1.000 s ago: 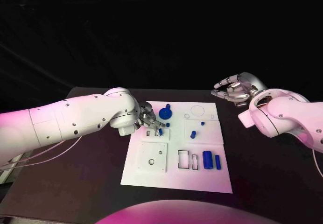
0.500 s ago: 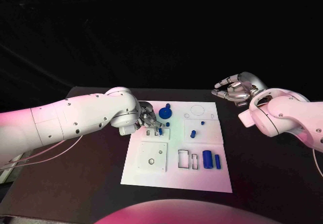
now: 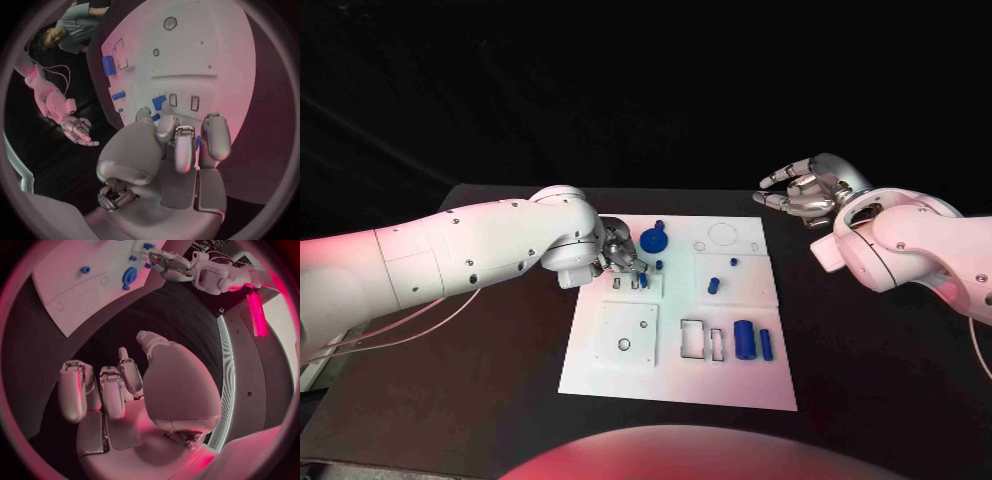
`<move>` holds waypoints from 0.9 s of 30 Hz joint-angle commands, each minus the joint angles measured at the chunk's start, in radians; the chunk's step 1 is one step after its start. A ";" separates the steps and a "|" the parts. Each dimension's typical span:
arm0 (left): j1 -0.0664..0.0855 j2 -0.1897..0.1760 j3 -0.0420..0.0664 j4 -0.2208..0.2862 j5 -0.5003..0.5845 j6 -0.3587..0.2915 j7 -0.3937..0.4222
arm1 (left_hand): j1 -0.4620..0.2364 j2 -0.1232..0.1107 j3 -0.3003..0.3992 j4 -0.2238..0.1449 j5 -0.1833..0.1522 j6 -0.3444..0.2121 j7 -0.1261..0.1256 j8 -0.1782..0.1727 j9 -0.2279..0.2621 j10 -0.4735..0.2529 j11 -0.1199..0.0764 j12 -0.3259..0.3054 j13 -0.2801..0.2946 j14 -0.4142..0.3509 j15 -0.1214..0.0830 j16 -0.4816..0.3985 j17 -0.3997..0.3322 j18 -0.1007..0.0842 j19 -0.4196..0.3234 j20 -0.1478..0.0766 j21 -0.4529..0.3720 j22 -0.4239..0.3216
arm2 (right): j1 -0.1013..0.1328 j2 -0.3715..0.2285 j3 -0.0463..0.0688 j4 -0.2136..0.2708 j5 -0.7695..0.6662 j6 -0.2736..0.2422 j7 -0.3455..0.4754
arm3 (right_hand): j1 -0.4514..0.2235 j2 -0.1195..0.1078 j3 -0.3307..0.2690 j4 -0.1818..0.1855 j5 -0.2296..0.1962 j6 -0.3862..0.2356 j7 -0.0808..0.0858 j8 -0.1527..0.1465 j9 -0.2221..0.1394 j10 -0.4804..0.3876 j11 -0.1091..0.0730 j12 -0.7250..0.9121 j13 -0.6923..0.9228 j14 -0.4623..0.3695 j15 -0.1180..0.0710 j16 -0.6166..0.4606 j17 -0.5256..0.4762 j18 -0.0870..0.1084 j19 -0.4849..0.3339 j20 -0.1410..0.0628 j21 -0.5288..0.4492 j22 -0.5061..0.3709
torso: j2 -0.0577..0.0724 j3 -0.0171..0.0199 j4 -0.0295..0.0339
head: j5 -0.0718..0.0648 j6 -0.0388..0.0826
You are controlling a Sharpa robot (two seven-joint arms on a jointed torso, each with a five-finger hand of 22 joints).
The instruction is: Assemble the parts on the task board
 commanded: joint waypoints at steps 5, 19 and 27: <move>0.002 0.008 -0.002 -0.006 0.011 0.026 -0.004 | 0.009 -0.002 -0.024 0.005 0.008 0.001 -0.008 0.008 0.004 0.001 -0.007 0.005 0.002 0.104 -0.006 0.004 0.263 -0.007 -0.001 -0.009 -0.004 0.001 | -0.002 0.002 0.000 -0.002 -0.013 0.005 -0.003 | -0.009 -0.001 0.005 0.000 0.004 -0.004 -0.003 0.006 0.002 -0.001 -0.001 -0.003 0.001 0.100 -0.006 -0.002 0.248 0.008 0.001 -0.005 -0.004 0.185 | 0.000 0.0004 0.0004 | -0.001 -0.002; 0.002 0.016 -0.004 -0.018 0.012 0.044 -0.012 | 0.031 0.001 -0.022 0.005 0.030 -0.004 -0.012 0.016 0.013 -0.001 -0.011 0.005 0.003 0.104 -0.009 0.004 0.263 -0.007 -0.002 -0.012 -0.004 0.003 | -0.005 0.004 -0.001 -0.005 -0.012 0.009 -0.003 | -0.011 -0.002 0.006 0.000 0.005 -0.002 -0.003 0.007 0.003 -0.001 -0.001 -0.003 0.001 0.100 -0.006 -0.002 0.248 0.008 0.001 -0.005 -0.005 0.185 | 0.001 0.0008 -0.0006 | -0.001 -0.006; 0.002 0.018 -0.004 -0.020 0.012 0.050 -0.017 | 0.039 0.003 -0.020 0.004 0.038 -0.003 -0.014 0.019 0.017 -0.002 -0.012 0.004 0.003 0.104 -0.010 0.004 0.263 -0.007 -0.001 -0.013 -0.004 0.005 | -0.006 0.004 -0.001 -0.006 -0.012 0.011 -0.004 | -0.011 -0.002 0.006 0.000 0.005 -0.002 -0.003 0.007 0.003 -0.001 -0.001 -0.003 0.001 0.100 -0.006 -0.002 0.248 0.008 0.001 -0.005 -0.005 0.185 | 0.001 0.0006 0.0006 | -0.003 -0.008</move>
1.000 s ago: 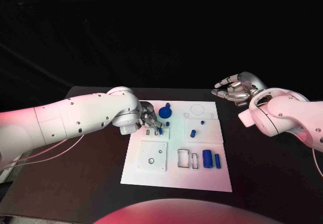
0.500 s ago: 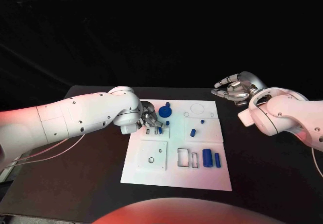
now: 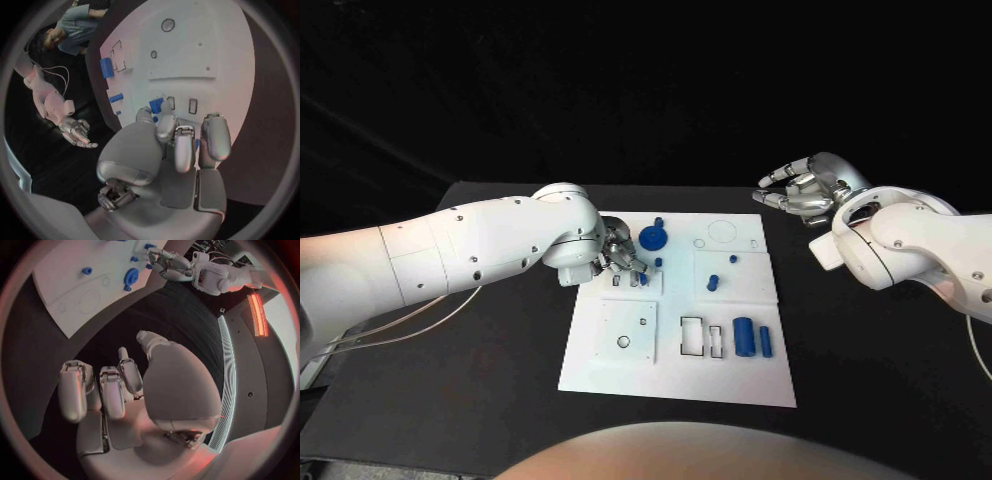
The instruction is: Assemble the parts on the task board
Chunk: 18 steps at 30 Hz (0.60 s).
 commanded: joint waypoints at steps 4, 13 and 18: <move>0.002 0.004 0.000 0.000 0.008 0.024 -0.006 | 0.025 0.001 -0.018 0.003 0.010 -0.005 -0.008 0.007 0.005 -0.002 -0.006 0.000 -0.001 0.107 -0.008 0.004 0.263 -0.007 -0.004 -0.009 -0.005 0.002 | -0.002 0.001 0.000 -0.001 -0.011 0.011 -0.001 | -0.011 -0.002 0.006 0.000 0.005 -0.002 -0.003 0.004 0.001 -0.001 -0.001 -0.003 0.001 0.100 -0.006 -0.002 0.248 0.008 0.001 -0.005 -0.005 0.185 | 0.000 0.0000 0.0011 | -0.001 -0.003; 0.002 0.006 0.000 -0.002 0.008 0.026 -0.002 | 0.064 0.004 -0.016 0.004 0.050 -0.015 -0.009 0.008 0.010 -0.010 -0.007 -0.009 -0.007 0.107 -0.009 0.004 0.263 -0.007 -0.005 -0.011 -0.007 0.005 | -0.004 0.002 0.000 -0.002 -0.011 0.011 -0.001 | -0.013 -0.002 0.008 0.000 0.005 -0.002 -0.003 0.005 0.002 0.001 -0.002 -0.001 0.002 0.100 -0.006 -0.002 0.248 0.008 0.001 -0.006 -0.005 0.185 | 0.000 0.0001 0.0008 | 0.001 -0.006; 0.002 0.006 -0.001 -0.003 0.016 0.023 0.000 | 0.120 0.015 0.005 0.003 0.059 -0.022 -0.012 0.005 0.011 -0.018 -0.010 -0.021 -0.016 0.107 -0.012 0.004 0.263 -0.007 -0.007 -0.013 -0.009 0.007 | -0.004 0.002 -0.001 -0.003 -0.011 0.012 -0.002 | -0.013 -0.002 0.008 0.000 0.005 -0.002 -0.003 0.005 0.002 0.001 -0.002 -0.001 0.002 0.100 -0.006 -0.002 0.248 0.008 0.001 -0.006 -0.005 0.185 | -0.001 -0.0001 0.0007 | 0.001 -0.006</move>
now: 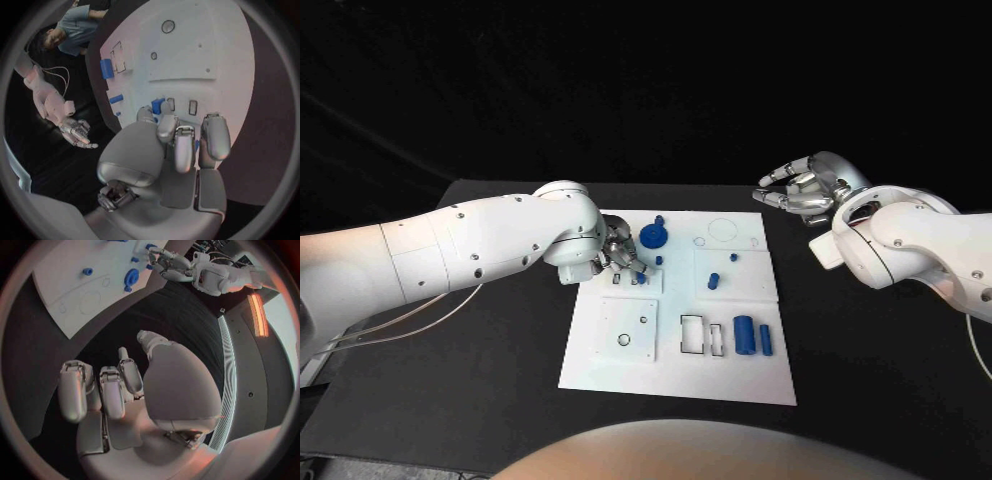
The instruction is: Assemble the parts on the task board
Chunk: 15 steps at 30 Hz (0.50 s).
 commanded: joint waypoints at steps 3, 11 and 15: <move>0.002 0.002 -0.001 0.000 0.019 0.013 0.004 | 0.115 0.015 0.059 0.005 -0.096 -0.017 0.000 -0.009 -0.001 -0.017 -0.002 -0.023 -0.014 0.104 -0.010 0.004 0.263 -0.007 -0.002 -0.009 -0.007 0.004 | -0.001 0.001 0.000 -0.001 -0.011 0.011 -0.001 | -0.009 0.002 0.008 0.000 0.005 -0.002 -0.003 0.005 0.001 0.001 -0.002 -0.001 0.001 0.100 -0.006 -0.002 0.248 0.008 0.001 -0.006 -0.005 0.184 | 0.000 0.0001 -0.0005 | 0.002 0.000; 0.002 0.001 -0.001 -0.001 0.039 0.011 0.010 | -0.119 -0.368 1.006 -0.022 -0.219 -0.015 0.013 0.014 0.041 -0.009 0.007 -0.042 -0.023 0.104 0.001 0.004 0.263 -0.006 -0.001 -0.001 -0.020 0.030 | -0.003 0.001 0.000 -0.002 -0.011 0.012 -0.001 | -0.010 0.002 0.009 0.000 0.006 -0.001 -0.004 0.006 0.001 0.003 -0.002 0.000 0.002 0.100 -0.007 -0.002 0.249 0.008 0.001 -0.006 -0.005 0.184 | 0.000 0.0002 0.0003 | 0.003 -0.001; 0.002 0.000 -0.001 -0.001 0.046 0.009 0.014 | -0.197 -0.393 1.124 -0.115 -0.197 -0.026 0.016 0.046 0.075 -0.006 0.010 -0.043 -0.025 0.104 0.000 0.004 0.263 -0.006 0.000 0.001 -0.024 0.035 | -0.005 0.001 -0.001 -0.003 -0.010 0.012 -0.001 | -0.010 0.002 0.009 0.000 0.006 -0.001 -0.004 0.006 0.001 0.003 -0.002 0.000 0.002 0.100 -0.007 -0.002 0.249 0.008 0.001 -0.006 -0.005 0.184 | 0.000 0.0003 -0.0002 | 0.004 -0.001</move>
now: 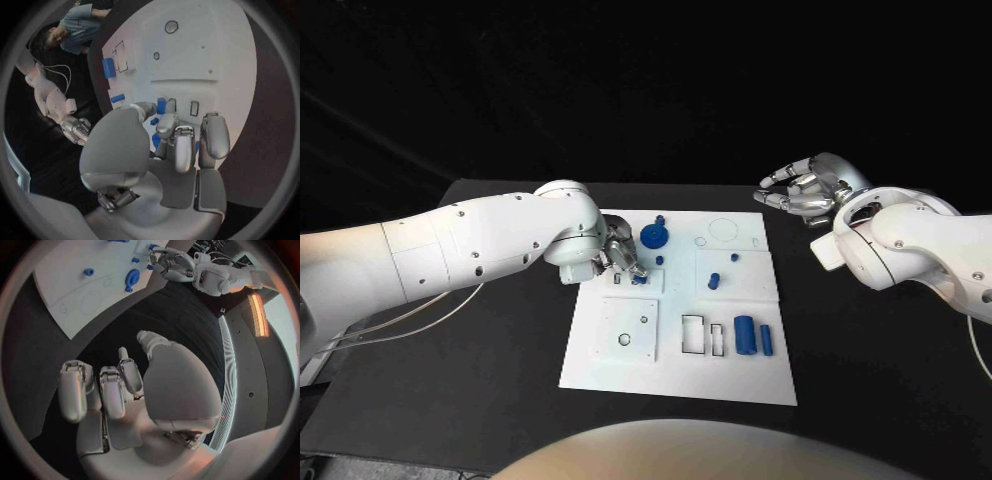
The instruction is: Assemble the parts on the task board
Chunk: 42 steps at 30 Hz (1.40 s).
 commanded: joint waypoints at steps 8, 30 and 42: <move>0.001 -0.002 0.001 0.001 0.041 -0.004 0.016 | -0.088 0.009 0.191 -0.224 0.055 -0.007 0.002 0.031 0.043 0.014 0.002 0.001 0.005 0.106 0.006 0.004 0.263 -0.007 0.007 0.005 -0.003 0.030 | -0.003 0.000 0.000 -0.001 -0.010 0.011 -0.001 | -0.010 0.002 0.003 0.000 0.006 -0.001 -0.004 0.006 0.002 0.003 -0.002 0.000 0.001 0.100 -0.007 -0.002 0.249 0.008 0.001 -0.006 -0.005 0.184 | 0.001 0.0005 0.0000 | 0.002 0.000; -0.012 -0.066 0.000 0.073 -0.029 -0.142 0.081 | -0.144 0.007 0.262 -0.319 0.130 0.041 -0.004 0.045 0.055 0.058 -0.007 0.054 0.051 0.106 -0.003 0.004 0.263 -0.011 0.027 -0.002 0.019 0.062 | -0.005 -0.011 0.000 0.007 -0.006 0.009 0.004 | -0.012 0.001 0.006 0.000 0.006 0.000 -0.004 0.007 0.003 0.004 -0.002 0.000 0.001 0.100 -0.007 -0.002 0.247 0.008 0.000 -0.006 -0.006 0.184 | 0.000 0.0004 0.0020 | 0.002 -0.002; -0.034 -0.085 -0.001 0.105 -0.137 -0.186 0.092 | -0.151 0.005 0.269 -0.327 0.136 0.049 -0.006 0.047 0.056 0.069 -0.009 0.073 0.068 0.106 -0.005 0.004 0.263 -0.014 0.035 -0.004 0.026 0.071 | -0.010 -0.013 -0.001 0.010 -0.005 0.010 0.008 | -0.013 0.001 0.007 0.000 0.007 -0.001 -0.004 0.007 0.003 0.003 -0.003 -0.001 -0.001 0.100 -0.007 -0.002 0.247 0.008 0.000 -0.007 -0.007 0.184 | 0.002 -0.0002 -0.0013 | 0.007 -0.003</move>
